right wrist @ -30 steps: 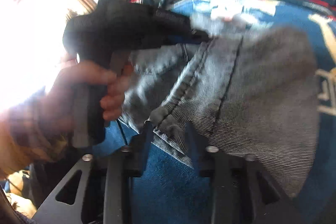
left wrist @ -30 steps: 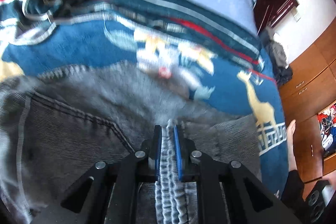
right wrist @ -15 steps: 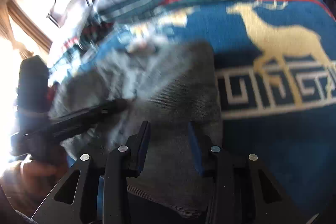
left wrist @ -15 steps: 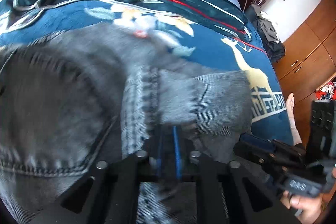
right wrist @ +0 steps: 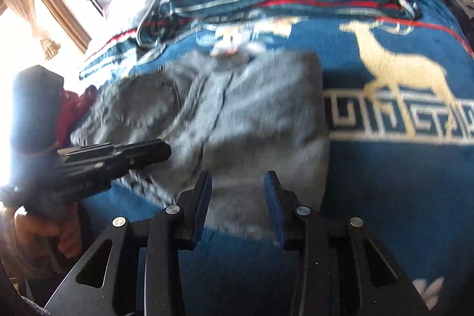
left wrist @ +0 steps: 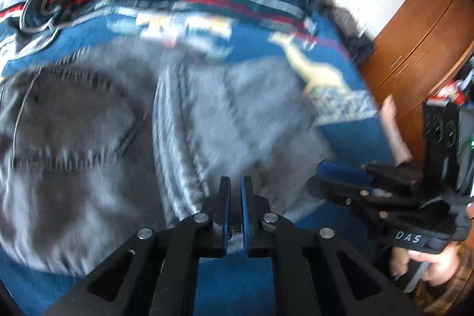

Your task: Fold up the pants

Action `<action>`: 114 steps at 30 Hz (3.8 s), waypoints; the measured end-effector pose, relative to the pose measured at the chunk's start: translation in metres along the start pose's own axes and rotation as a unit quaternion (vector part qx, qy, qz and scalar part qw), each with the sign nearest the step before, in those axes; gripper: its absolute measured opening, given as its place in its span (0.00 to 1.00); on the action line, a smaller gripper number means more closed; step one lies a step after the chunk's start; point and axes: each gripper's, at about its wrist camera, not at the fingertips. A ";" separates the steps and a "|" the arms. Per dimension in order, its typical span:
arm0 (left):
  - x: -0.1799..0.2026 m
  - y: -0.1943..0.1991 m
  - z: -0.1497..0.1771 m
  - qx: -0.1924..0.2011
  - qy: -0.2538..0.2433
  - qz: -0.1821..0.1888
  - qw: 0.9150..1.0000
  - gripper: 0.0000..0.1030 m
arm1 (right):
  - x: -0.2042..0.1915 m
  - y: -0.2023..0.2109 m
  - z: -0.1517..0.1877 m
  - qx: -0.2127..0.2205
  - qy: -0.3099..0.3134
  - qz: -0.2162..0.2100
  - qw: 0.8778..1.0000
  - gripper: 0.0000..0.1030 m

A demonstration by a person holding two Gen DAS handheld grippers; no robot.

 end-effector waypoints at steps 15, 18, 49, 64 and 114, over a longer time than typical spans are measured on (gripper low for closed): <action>-0.002 0.000 0.020 0.025 0.015 -0.007 1.000 0.08 | 0.008 -0.017 0.012 -0.028 -0.037 0.016 0.999 0.38; 0.003 0.002 0.018 0.027 0.003 -0.016 0.999 0.12 | 0.003 -0.013 0.011 -0.022 -0.036 0.025 0.999 0.43; -0.142 0.137 -0.018 0.125 0.139 -0.137 0.973 0.66 | -0.085 -0.011 -0.027 0.022 -0.001 0.033 0.999 0.58; -0.248 0.147 -0.001 0.068 0.229 -0.130 0.962 0.95 | -0.163 -0.029 -0.024 0.013 0.099 0.005 0.995 0.85; -0.299 0.074 -0.016 -0.018 0.207 -0.088 0.974 0.95 | -0.260 -0.156 -0.018 -0.016 0.297 0.075 0.952 0.37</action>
Point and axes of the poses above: each gripper's, at about its wrist camera, not at the fingertips, and y roughly against the way its jaws point, x to its right, z to its underside, and after that the axes turned 3 degrees about -y, right-handed
